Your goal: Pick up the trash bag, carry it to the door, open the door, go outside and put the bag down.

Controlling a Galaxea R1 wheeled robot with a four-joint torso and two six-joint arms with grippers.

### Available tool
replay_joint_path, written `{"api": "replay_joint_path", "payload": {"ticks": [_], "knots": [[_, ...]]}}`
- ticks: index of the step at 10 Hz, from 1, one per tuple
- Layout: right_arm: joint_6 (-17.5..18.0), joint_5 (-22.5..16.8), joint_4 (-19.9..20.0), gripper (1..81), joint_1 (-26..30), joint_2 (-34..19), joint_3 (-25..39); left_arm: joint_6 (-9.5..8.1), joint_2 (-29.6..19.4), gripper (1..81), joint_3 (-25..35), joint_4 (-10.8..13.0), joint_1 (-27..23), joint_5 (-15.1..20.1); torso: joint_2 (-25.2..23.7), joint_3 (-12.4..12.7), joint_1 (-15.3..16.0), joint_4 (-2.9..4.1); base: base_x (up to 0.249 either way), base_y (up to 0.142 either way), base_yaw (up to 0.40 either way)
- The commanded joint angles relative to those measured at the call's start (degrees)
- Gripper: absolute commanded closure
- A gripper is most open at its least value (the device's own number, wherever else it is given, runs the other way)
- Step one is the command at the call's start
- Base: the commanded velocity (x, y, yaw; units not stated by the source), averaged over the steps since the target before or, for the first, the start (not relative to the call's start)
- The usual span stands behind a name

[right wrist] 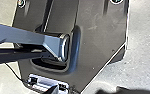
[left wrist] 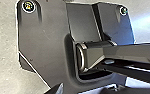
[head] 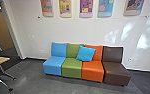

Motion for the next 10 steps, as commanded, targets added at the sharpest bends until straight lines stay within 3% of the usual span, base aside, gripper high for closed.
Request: {"api": "replay_joint_path", "payload": {"ticks": [1, 6, 9, 10], "knots": [[0.04, -3.08, -0.42, 1.0, 1.53, -0.79, 1.14, 0.08, -0.35, 1.0, 0.34, -0.36, -1.22, 3.28, 0.00, 0.00, 0.00, 0.00, 0.000, 0.000, 0.000], [0.04, -1.58, -0.16, 1.0, 0.83, -6.77, 10.90, -0.53, -4.40, 1.0, 3.59, -0.36, -1.30, 3.19, -0.05, 0.02, -0.09, 0.00, 0.000, 0.000, 0.000], [0.13, -1.58, 0.19, 1.0, 0.65, -9.93, 16.35, -0.62, -10.99, 1.0, 11.94, -0.54, -1.74, 3.19, -0.05, 0.02, -0.09, 0.00, 0.000, 0.000, 0.000], [0.22, -1.58, 0.19, 1.0, 0.74, -11.67, 19.39, -0.62, -13.87, 1.0, 15.17, -1.67, -2.35, 3.19, -0.05, 0.02, -0.09, 0.00, 0.000, 0.000, 0.000]]}}
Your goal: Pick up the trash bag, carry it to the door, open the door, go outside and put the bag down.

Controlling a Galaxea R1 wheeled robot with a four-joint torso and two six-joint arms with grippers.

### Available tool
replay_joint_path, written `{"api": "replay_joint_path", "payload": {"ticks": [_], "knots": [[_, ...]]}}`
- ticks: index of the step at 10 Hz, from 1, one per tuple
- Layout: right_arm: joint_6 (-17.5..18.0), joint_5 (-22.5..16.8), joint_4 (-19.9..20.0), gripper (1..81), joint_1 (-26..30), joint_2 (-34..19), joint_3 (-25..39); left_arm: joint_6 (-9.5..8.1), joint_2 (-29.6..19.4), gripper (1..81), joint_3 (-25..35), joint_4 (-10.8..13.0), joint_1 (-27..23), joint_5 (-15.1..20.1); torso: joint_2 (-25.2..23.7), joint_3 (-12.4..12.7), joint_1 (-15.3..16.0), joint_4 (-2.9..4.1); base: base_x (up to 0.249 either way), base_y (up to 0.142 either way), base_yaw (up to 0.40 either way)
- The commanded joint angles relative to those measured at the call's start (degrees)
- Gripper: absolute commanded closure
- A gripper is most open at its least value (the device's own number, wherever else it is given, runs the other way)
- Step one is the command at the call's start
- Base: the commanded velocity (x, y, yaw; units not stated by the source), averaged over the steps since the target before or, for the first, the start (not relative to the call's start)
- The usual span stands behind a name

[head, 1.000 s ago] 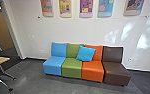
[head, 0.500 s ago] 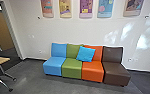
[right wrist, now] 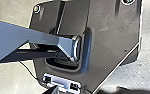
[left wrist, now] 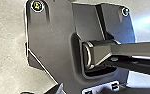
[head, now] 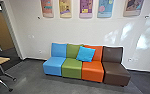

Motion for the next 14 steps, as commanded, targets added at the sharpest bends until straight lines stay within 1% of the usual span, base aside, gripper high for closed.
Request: {"api": "replay_joint_path", "payload": {"ticks": [1, 2, 3, 4, 6, 7, 8, 9, 10, 12, 13, 14], "knots": [[0.48, -2.73, 0.25, 1.0, 1.88, -5.77, 8.26, -0.35, -7.86, 1.0, 8.13, -1.97, -2.99, 3.16, 0.00, 0.00, 0.00, 0.00, 0.000, 0.000, 0.000], [1.18, -2.73, 0.25, 1.0, 2.06, -8.66, 12.20, -0.35, -10.23, 1.0, 11.02, -2.67, -3.34, 3.16, 0.00, 0.00, 0.00, 0.00, 0.000, 0.000, 0.000], [1.36, -2.82, 0.25, 1.0, 2.40, -11.47, 16.33, -0.35, -12.34, 1.0, 13.49, -2.94, -3.78, 3.16, -5.73, 0.00, 3.69, 0.00, 0.000, 0.000, 0.000], [1.45, -2.99, 0.25, 1.0, 2.85, -13.69, 19.87, -0.35, -14.02, 1.0, 15.52, -3.29, -4.31, 3.07, -5.73, 0.00, 3.69, 0.00, 0.000, 0.000, 0.000], [2.14, -3.26, 0.34, 1.0, 3.72, -16.33, 23.13, -0.36, -16.65, 1.0, 18.69, -5.66, -5.36, 3.16, -7.02, 0.00, 4.48, 0.00, 0.000, 0.000, 0.000], [3.21, -3.43, 0.25, 1.0, 4.16, -17.12, 23.40, -0.44, -17.54, 1.0, 19.75, -6.19, -5.63, 3.24, -8.84, 0.00, 5.59, 0.00, 0.000, 0.000, 0.000], [5.19, -3.69, 0.34, 1.0, 4.78, -18.86, 23.57, -0.35, -19.11, 1.0, 21.75, -6.54, -5.98, 3.33, -10.71, -2.23, 6.75, 0.00, 0.000, 0.000, 0.000], [7.23, -3.95, 0.34, 1.0, 5.40, -20.53, 25.31, -0.35, -20.00, 1.0, 22.99, -6.46, -6.24, 3.24, -12.70, -2.99, 7.98, 0.00, 0.000, 0.000, 0.000], [8.48, -4.22, 0.25, 1.0, 6.18, -22.98, 28.81, -0.35, -20.70, 1.0, 23.96, -6.63, -6.85, 3.33, -14.52, -3.87, 9.10, 0.00, 0.000, 0.000, 0.000], [8.48, -4.22, 0.25, 1.0, 7.94, -26.44, 34.12, -0.35, -21.15, 1.0, 24.50, -8.21, -8.18, 3.86, -18.67, -6.54, 11.70, 0.00, 0.000, 0.000, 0.000], [8.48, -4.31, 0.25, 1.0, 8.38, -27.57, 35.43, -0.35, -21.15, 1.0, 24.32, -8.65, -8.53, 3.95, -20.64, -8.18, 12.94, 0.00, 0.000, 0.000, 0.000], [8.57, -4.39, 0.25, 1.0, 9.35, -29.24, 37.10, -0.35, -21.23, 1.0, 24.67, -8.91, -8.96, 4.03, -23.00, -10.83, 14.45, 0.00, 0.000, 0.000, 0.000]]}}
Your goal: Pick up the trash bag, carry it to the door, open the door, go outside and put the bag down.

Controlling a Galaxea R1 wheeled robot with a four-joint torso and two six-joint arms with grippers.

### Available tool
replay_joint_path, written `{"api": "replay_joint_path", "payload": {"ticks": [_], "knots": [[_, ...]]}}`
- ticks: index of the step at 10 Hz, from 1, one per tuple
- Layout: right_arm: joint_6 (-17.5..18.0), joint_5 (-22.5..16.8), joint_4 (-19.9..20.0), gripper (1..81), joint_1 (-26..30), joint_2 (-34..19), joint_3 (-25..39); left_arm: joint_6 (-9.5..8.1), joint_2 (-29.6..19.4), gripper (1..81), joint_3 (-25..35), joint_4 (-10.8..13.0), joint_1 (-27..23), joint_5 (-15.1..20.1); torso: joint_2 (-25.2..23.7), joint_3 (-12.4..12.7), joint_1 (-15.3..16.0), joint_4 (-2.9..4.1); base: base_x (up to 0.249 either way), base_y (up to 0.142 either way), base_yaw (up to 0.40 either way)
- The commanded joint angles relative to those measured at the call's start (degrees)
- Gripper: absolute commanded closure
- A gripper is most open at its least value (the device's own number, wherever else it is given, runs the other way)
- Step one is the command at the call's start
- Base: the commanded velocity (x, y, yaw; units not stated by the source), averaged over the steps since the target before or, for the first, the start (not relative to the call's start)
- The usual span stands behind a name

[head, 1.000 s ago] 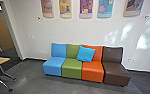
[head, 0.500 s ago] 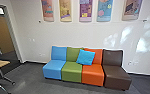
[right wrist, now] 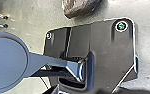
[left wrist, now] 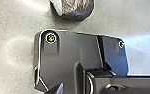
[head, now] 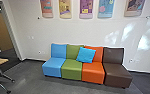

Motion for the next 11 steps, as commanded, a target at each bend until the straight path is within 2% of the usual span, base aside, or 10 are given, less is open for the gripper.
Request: {"api": "replay_joint_path", "payload": {"ticks": [1, 2, 3, 5, 7, 10, 11], "knots": [[1.16, -3.62, 0.27, 1.0, 5.21, -6.63, 5.61, -0.09, -2.07, 1.0, 0.91, -1.08, -3.24, 3.38, -5.47, -5.10, 3.51, 0.00, 0.000, 0.000, 0.000], [2.29, -4.59, 0.18, 1.0, 6.62, -8.11, 7.18, -0.09, -1.98, 1.0, 0.91, -1.43, -3.77, 3.38, -7.61, -1.75, 4.87, 0.00, 0.000, 0.000, 0.000], [3.18, -5.20, 0.18, 1.0, 7.86, -9.52, 8.68, -0.09, -1.98, 1.0, 0.91, -1.87, -4.39, 3.38, -9.22, -3.30, 5.92, 0.00, 0.000, 0.000, 0.000], [4.33, -6.52, 0.18, 1.0, 10.22, -12.08, 12.64, -0.18, -1.37, 1.0, 0.74, -2.14, -5.79, 4.25, -11.93, -4.24, 7.61, 0.00, 0.000, 0.000, 0.000], [6.00, -6.61, 0.18, 1.0, 11.11, -14.27, 15.10, -0.09, -1.37, 1.0, 0.56, -4.16, -7.73, 5.56, -15.57, -4.50, 9.92, 0.00, 0.000, 0.000, 0.000], [6.17, -6.61, 0.18, 1.0, 11.54, -15.77, 16.69, -0.09, -1.63, 1.0, 0.74, -6.01, -9.84, 7.16, -21.64, -4.54, 13.64, 0.00, 0.000, 0.000, 0.000], [6.26, -6.61, 0.27, 1.0, 11.90, -16.21, 17.21, -0.09, -1.80, 1.0, 0.74, -6.09, -10.10, 7.33, -23.81, -9.42, 15.01, 0.00, 0.000, 0.000, 0.000]]}}
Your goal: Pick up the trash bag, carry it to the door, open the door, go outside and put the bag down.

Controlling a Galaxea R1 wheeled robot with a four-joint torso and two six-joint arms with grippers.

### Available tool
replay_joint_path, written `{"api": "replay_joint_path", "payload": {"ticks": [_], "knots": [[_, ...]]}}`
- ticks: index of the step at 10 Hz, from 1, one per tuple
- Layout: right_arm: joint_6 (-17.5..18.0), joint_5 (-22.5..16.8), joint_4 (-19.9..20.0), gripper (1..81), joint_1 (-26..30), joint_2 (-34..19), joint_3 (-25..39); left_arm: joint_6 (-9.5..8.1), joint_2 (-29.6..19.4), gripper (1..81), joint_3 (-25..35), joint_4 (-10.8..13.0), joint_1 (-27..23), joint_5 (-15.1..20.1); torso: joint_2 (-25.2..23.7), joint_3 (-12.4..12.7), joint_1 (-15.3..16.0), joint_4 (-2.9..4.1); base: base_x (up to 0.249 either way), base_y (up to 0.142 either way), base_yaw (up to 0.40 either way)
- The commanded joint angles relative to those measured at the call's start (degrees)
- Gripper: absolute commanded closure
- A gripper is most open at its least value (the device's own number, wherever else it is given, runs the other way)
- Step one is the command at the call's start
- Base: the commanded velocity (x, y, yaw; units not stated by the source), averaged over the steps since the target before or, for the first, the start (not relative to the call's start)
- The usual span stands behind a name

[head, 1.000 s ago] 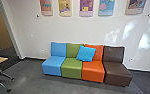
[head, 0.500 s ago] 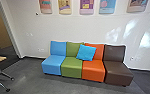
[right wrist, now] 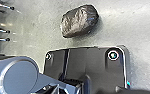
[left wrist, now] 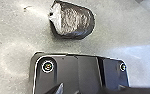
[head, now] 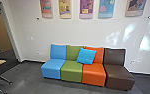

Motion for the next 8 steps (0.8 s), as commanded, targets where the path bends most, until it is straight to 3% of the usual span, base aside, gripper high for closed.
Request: {"api": "replay_joint_path", "payload": {"ticks": [1, 4, 5, 6, 8], "knots": [[0.69, -2.63, 0.46, 1.0, 4.96, -3.29, 2.65, -0.09, -2.23, 1.0, 0.50, -0.89, -4.44, 4.31, -5.51, -5.03, 3.54, 0.00, 0.000, 0.000, 0.000], [1.04, -5.45, 0.73, 1.0, 7.33, -4.61, 3.53, -0.09, -2.06, 1.0, 0.50, -1.50, -4.96, 4.76, -10.93, -8.29, 6.95, 0.00, 0.000, 0.000, 0.000], [1.04, -5.54, 0.82, 1.0, 7.77, -5.66, 4.41, -0.09, -2.23, 1.0, 0.76, -2.03, -6.01, 5.02, -12.87, -5.61, 8.22, 0.00, 0.000, 0.000, 0.000], [1.04, -5.54, 0.82, 1.0, 8.47, -6.28, 5.20, -0.09, -2.23, 1.0, 0.76, -3.26, -7.33, 7.65, -14.45, -6.07, 9.27, 0.00, 0.000, 0.000, 0.000], [1.22, -5.71, 1.08, 1.0, 9.44, -6.98, 5.90, -0.09, -2.23, 1.0, 0.85, -3.61, -8.91, 8.62, -17.80, -6.71, 11.36, 0.00, 0.000, 0.000, 0.000]]}}
